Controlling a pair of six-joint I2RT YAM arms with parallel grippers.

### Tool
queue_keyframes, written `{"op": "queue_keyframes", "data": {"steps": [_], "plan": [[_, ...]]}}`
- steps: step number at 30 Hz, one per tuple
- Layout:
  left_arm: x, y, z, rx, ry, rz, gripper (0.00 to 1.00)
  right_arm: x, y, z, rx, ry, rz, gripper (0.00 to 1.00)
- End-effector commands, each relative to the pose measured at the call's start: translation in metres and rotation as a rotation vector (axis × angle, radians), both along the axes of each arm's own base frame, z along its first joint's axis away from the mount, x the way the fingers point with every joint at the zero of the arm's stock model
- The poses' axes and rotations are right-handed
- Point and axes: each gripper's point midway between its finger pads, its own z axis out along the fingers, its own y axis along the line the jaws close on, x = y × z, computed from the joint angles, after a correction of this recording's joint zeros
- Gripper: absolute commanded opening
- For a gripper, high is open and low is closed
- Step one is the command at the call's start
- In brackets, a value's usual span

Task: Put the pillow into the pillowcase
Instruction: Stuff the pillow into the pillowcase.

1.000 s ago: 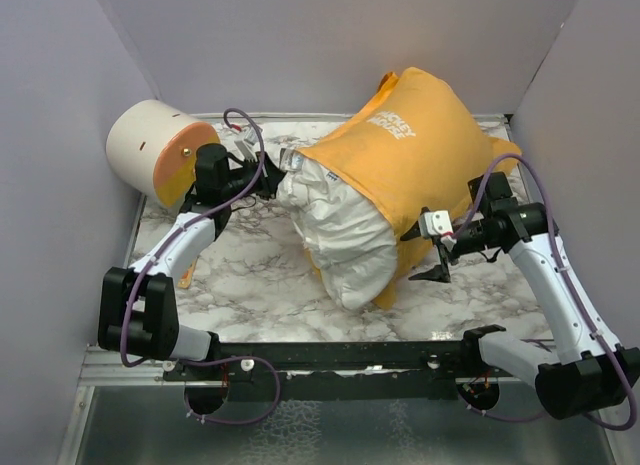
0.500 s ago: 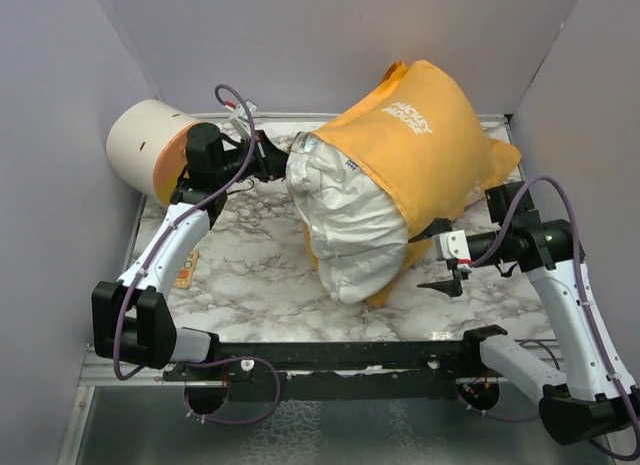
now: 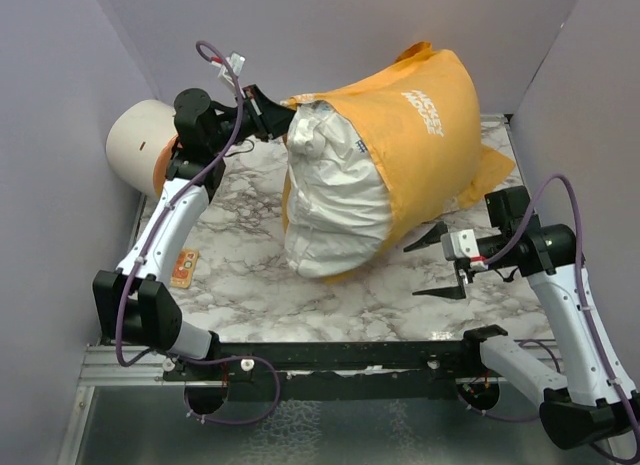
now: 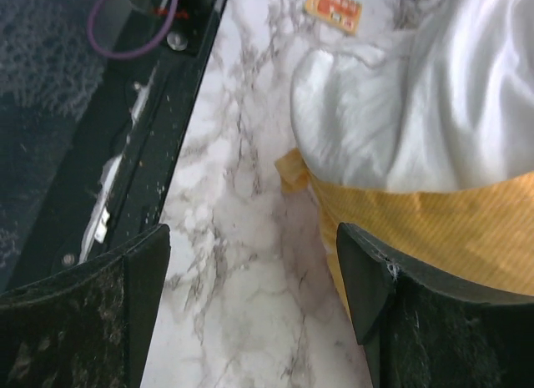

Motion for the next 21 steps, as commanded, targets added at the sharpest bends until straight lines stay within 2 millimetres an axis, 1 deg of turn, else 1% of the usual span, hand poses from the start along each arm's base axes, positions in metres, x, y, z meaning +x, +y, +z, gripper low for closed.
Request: {"op": "queue_keyframes", "data": {"steps": [1,4,5,6,7,9,10,12,13,14,16,17,19,20,21], "plan": [[0.003,0.008,0.1,-0.151,-0.263,0.055,0.0,-0.009,0.016,0.037,0.175,0.069,0.071,0.79],[0.004,0.006,0.112,-0.188,-0.279,0.039,0.0,0.007,0.014,0.035,0.121,0.046,0.035,0.8],[0.003,0.004,0.114,-0.187,-0.288,0.029,0.0,0.016,0.012,0.04,0.1,0.031,0.002,0.8],[0.003,0.0,0.114,-0.17,-0.308,0.016,0.0,0.026,0.01,0.05,0.078,0.029,-0.052,0.81],[0.002,-0.004,0.112,-0.147,-0.32,-0.002,0.0,0.038,0.009,0.068,0.073,0.006,-0.111,0.82],[0.002,-0.014,0.107,-0.095,-0.336,-0.031,0.0,0.059,0.005,0.116,0.081,-0.088,-0.204,0.94],[0.001,-0.017,0.105,-0.071,-0.357,-0.044,0.0,0.068,0.005,0.143,0.094,-0.129,-0.236,0.99],[0.0,-0.023,0.1,-0.036,-0.395,-0.057,0.0,0.088,0.007,0.187,0.139,-0.141,-0.289,1.0],[-0.003,-0.027,0.099,-0.02,-0.426,-0.073,0.0,0.098,0.011,0.203,0.173,-0.105,-0.303,1.0],[-0.004,-0.032,0.097,-0.008,-0.45,-0.084,0.0,0.109,0.017,0.213,0.205,-0.052,-0.305,1.0],[-0.008,-0.042,0.097,0.014,-0.497,-0.112,0.0,0.132,0.03,0.216,0.241,0.051,-0.271,1.0],[-0.009,-0.046,0.099,0.023,-0.509,-0.119,0.0,0.147,0.033,0.217,0.25,0.084,-0.283,1.0],[-0.011,-0.055,0.106,0.045,-0.542,-0.14,0.0,0.172,0.038,0.222,0.27,0.106,-0.307,1.0],[-0.013,-0.058,0.111,0.052,-0.556,-0.146,0.0,0.182,0.04,0.225,0.279,0.111,-0.316,1.0],[-0.015,-0.062,0.115,0.057,-0.572,-0.151,0.0,0.186,0.043,0.229,0.29,0.124,-0.306,1.0]]}}
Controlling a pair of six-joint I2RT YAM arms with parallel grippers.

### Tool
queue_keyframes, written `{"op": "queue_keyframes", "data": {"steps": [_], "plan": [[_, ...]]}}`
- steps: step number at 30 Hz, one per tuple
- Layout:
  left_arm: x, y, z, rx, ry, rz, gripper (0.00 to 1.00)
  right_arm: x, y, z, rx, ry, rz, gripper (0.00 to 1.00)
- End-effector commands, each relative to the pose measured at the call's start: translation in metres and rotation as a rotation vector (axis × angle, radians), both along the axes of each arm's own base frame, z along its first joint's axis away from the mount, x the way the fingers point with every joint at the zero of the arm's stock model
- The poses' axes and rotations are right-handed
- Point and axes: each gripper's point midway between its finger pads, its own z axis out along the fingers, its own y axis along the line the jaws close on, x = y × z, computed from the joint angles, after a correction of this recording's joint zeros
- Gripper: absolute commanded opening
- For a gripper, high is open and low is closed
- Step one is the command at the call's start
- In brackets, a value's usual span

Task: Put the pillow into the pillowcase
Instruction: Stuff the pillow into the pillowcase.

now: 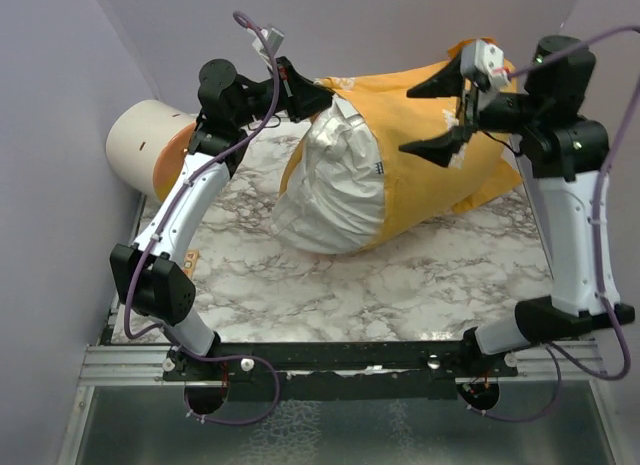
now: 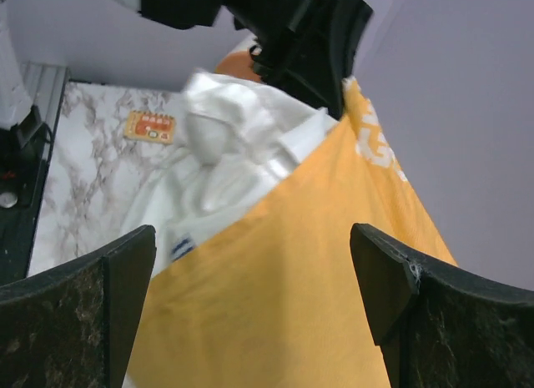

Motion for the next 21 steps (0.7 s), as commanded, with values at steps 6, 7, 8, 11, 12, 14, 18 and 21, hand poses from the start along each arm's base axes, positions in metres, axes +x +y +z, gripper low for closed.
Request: {"op": "queue_keyframes", "data": {"steps": [6,7,8,11,12,14,18,21], "plan": [[-0.044,-0.038,0.085,0.001,-0.38,-0.082,0.0,0.071,0.043,-0.023,0.05,0.255,-0.019,1.0],[-0.048,-0.043,0.086,0.007,-0.393,-0.097,0.0,0.078,0.043,-0.027,0.045,0.256,-0.041,1.0],[-0.051,-0.047,0.087,0.012,-0.405,-0.112,0.0,0.084,0.042,-0.028,0.042,0.249,-0.066,1.0],[-0.056,-0.053,0.087,0.041,-0.436,-0.126,0.0,0.088,0.038,-0.025,0.032,0.191,-0.1,1.0],[-0.056,-0.052,0.087,0.053,-0.447,-0.12,0.0,0.079,0.036,-0.019,0.026,0.152,-0.076,1.0],[-0.054,-0.05,0.087,0.084,-0.473,-0.1,0.0,0.057,0.031,0.004,0.023,0.041,-0.046,1.0],[-0.054,-0.051,0.083,0.102,-0.499,-0.1,0.0,0.033,0.031,0.026,0.081,0.01,0.002,1.0],[-0.057,-0.054,0.083,0.114,-0.522,-0.102,0.0,0.04,0.04,0.004,0.083,0.144,0.049,1.0]]}}
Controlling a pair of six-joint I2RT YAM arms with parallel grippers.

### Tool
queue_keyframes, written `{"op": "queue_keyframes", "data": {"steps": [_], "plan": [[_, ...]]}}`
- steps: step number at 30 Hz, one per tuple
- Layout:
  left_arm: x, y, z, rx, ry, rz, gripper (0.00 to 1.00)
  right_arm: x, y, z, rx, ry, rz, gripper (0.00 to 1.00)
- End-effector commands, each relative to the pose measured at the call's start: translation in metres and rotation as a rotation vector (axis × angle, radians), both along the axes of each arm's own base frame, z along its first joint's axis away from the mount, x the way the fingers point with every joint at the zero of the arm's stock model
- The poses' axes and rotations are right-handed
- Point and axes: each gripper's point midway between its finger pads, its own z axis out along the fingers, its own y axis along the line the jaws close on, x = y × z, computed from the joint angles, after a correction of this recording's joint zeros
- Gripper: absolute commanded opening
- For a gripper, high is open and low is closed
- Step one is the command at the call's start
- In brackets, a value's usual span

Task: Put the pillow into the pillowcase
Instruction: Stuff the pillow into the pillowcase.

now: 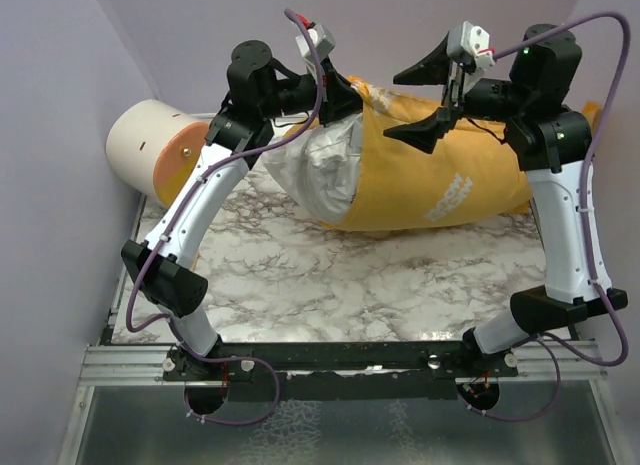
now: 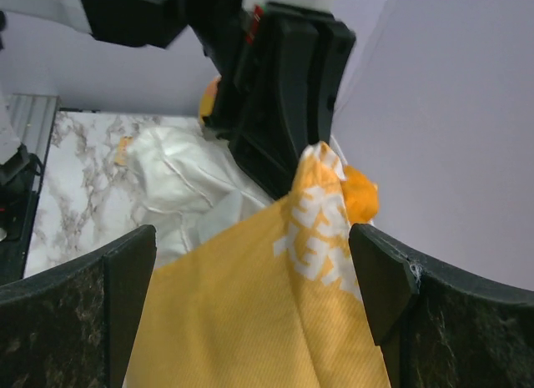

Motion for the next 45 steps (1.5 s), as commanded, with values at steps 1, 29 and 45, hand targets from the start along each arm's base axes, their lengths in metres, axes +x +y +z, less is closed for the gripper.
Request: {"op": "queue_keyframes", "data": {"steps": [1,29,45], "plan": [[-0.024,0.008,0.054,-0.056,-0.228,0.001,0.0,-0.005,0.01,-0.008,0.037,0.082,0.076,1.0],[-0.064,0.021,0.051,-0.074,-0.318,-0.002,0.0,0.002,0.056,-0.102,-0.095,0.235,0.107,0.4],[-0.046,0.141,0.001,-0.134,-0.019,0.625,0.81,-0.029,-0.019,-0.024,0.037,0.052,0.047,0.0]]}}
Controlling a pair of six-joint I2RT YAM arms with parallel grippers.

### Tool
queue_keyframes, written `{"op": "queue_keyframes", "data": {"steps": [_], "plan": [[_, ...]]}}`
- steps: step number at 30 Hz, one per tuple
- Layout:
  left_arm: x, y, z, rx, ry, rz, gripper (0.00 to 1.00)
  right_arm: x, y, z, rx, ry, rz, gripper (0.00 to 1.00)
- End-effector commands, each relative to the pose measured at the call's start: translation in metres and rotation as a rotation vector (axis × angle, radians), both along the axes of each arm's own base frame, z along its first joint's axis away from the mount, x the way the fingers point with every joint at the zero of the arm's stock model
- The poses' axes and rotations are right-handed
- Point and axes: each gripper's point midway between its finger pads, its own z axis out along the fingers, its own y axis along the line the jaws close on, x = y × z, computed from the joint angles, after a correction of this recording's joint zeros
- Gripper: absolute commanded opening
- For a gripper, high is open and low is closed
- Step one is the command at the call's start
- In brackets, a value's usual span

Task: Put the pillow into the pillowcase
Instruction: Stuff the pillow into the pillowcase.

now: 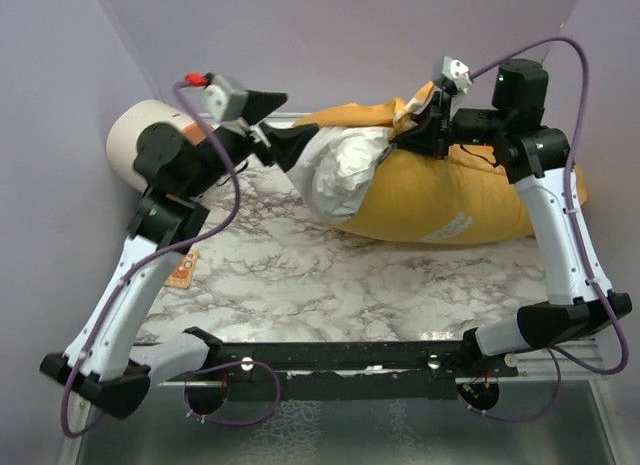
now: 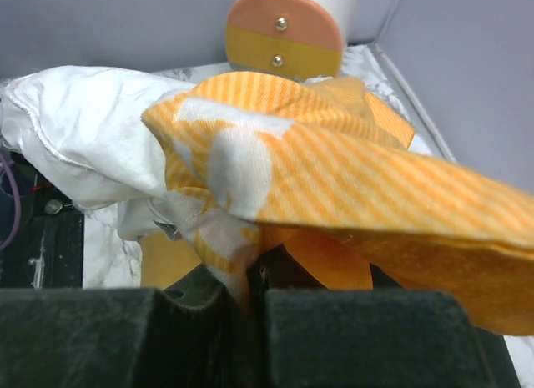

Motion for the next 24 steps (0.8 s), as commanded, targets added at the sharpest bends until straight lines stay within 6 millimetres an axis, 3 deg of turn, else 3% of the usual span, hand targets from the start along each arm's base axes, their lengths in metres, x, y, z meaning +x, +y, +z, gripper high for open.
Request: {"op": "queue_keyframes", "data": {"steps": [1,7,10,14,18,24], "plan": [[0.014,0.071,-0.047,-0.139,0.204,0.28,0.82,-0.027,-0.017,0.063,0.099,-0.184,0.046,0.01],[0.017,0.121,-0.16,-0.344,0.464,0.376,0.89,-0.04,-0.028,0.113,0.139,-0.28,0.045,0.01],[0.03,0.138,-0.185,-0.492,0.568,0.322,0.9,-0.05,-0.032,0.137,0.159,-0.319,0.054,0.01],[0.046,0.165,-0.192,-0.664,0.62,0.256,0.9,-0.055,-0.043,0.155,0.176,-0.351,0.041,0.0],[0.062,0.167,-0.191,-0.787,0.672,0.175,0.9,-0.055,-0.054,0.165,0.203,-0.306,0.096,0.0],[0.066,0.163,-0.151,-0.963,0.637,0.111,0.92,-0.05,-0.072,0.168,0.196,-0.244,0.125,0.01]]}}
